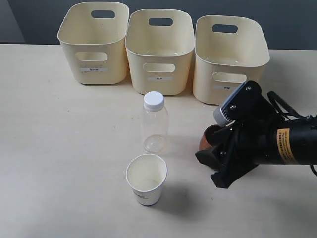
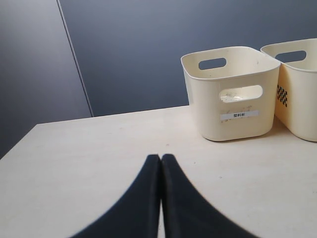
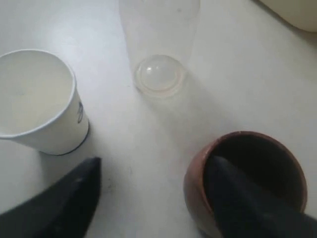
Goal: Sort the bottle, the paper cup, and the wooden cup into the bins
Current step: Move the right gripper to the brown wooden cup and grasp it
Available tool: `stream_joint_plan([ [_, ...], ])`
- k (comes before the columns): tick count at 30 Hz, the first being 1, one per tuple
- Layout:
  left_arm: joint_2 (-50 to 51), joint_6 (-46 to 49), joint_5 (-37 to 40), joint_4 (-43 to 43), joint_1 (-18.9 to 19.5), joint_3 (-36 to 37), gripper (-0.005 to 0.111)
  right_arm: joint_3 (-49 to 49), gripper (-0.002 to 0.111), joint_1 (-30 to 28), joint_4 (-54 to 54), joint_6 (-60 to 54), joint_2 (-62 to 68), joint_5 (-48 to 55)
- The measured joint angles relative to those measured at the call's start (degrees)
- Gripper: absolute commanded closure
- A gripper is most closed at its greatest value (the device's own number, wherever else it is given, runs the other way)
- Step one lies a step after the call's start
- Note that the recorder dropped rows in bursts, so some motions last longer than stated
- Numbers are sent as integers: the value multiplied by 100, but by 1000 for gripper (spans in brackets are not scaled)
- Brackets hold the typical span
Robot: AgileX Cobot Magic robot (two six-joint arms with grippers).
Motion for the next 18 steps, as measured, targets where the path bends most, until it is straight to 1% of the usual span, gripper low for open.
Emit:
stream_joint_plan([
  [4,0,0,0,0,0,0,107,0,44,0,0,0,0,137],
  [5,0,0,0,0,0,0,107,0,45,0,0,0,0,103],
  [8,0,0,0,0,0,0,107,0,44,0,0,0,0,-61],
  [11,0,0,0,0,0,0,107,-38,41,0,0,-18,0,-85],
  [18,0,0,0,0,0,0,107,-49,40,0,0,-18,51,161],
])
